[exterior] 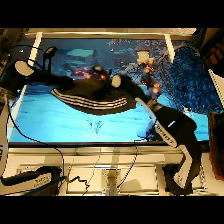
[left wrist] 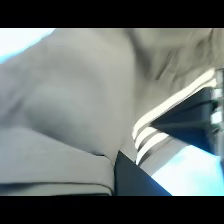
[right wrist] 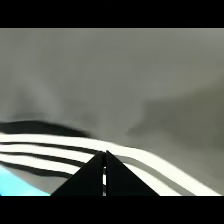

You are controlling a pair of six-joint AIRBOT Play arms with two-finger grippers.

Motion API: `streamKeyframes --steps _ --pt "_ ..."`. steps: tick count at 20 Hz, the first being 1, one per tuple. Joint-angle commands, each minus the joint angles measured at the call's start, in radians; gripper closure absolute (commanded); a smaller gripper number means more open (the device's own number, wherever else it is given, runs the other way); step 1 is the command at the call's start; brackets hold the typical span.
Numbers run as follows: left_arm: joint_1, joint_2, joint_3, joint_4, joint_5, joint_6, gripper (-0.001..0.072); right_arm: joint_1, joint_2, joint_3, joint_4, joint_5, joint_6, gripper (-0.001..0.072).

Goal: Fold the clothes and pants, and hang the long-sleeved shirts on hangers.

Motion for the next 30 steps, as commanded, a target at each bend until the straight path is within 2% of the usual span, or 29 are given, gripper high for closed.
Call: streamKeyframes --steps 1,5,9,11,12,13,14,17,20,22,23,26,27,28,29,30 --pt "-0.064 -0.010 0.001 -0.118 0.178 -0.020 0.0698 -0.114 0.062 0.021 -0.008 0.076 0.026 0.0690" --pt "-0.275 -0.077 0.001 -0.195 0.441 -0.021 0.0699 -0.233 0.176 0.021 -0.012 0.082 0.026 0.0690" --pt "-0.528 -0.233 0.001 -0.367 0.751 -0.020 0.0697 -0.338 0.279 0.021 -0.013 0.085 0.025 0.0690" --pt "-0.625 -0.311 0.001 -0.444 0.858 -0.020 0.0694 -0.387 0.312 0.021 -0.018 0.088 0.025 0.0690" --pt "-0.663 -0.339 0.001 -0.443 0.894 -0.020 0.0563 -0.411 0.321 0.021 -0.024 0.093 0.025 0.0690" --pt "-0.693 -0.356 0.001 -0.444 0.903 -0.020 0.0086 -0.434 0.329 0.021 -0.036 0.103 0.025 0.0690" --pt "-0.709 -0.357 0.001 -0.441 0.900 -0.019 0.0007 -0.459 0.332 0.021 -0.055 0.113 0.025 0.0690" --pt "-0.709 -0.319 0.001 -0.433 0.896 -0.019 0.0002 -0.535 0.332 0.020 -0.152 0.132 0.025 0.0690" --pt "-0.643 -0.237 0.001 -0.317 0.888 -0.019 0.0005 -0.619 0.325 -0.013 -0.255 0.153 0.010 0.0691" --pt "-0.572 -0.169 0.001 -0.196 0.858 -0.020 0.0005 -0.682 0.295 -0.053 -0.241 0.241 -0.097 0.0691" --pt "-0.534 -0.137 0.001 -0.158 0.834 -0.019 0.0006 -0.709 0.275 -0.080 -0.190 0.325 -0.168 0.0691" --pt "-0.412 -0.061 0.001 -0.124 0.734 -0.020 0.0006 -0.731 0.262 -0.247 0.203 0.406 -0.380 0.0690" --pt "-0.373 -0.042 0.001 -0.124 0.691 -0.020 0.0006 -0.709 0.262 -0.291 0.255 0.410 -0.433 0.0690" --pt "-0.341 -0.030 0.001 -0.125 0.649 -0.021 0.0007 -0.677 0.262 -0.325 0.243 0.398 -0.461 0.0690" --pt "-0.315 -0.021 0.001 -0.126 0.612 -0.021 0.0008 -0.634 0.262 -0.351 0.191 0.369 -0.478 0.0661" --pt "-0.296 -0.019 0.001 -0.125 0.578 -0.038 0.0009 -0.591 0.262 -0.366 0.137 0.327 -0.477 0.0468"
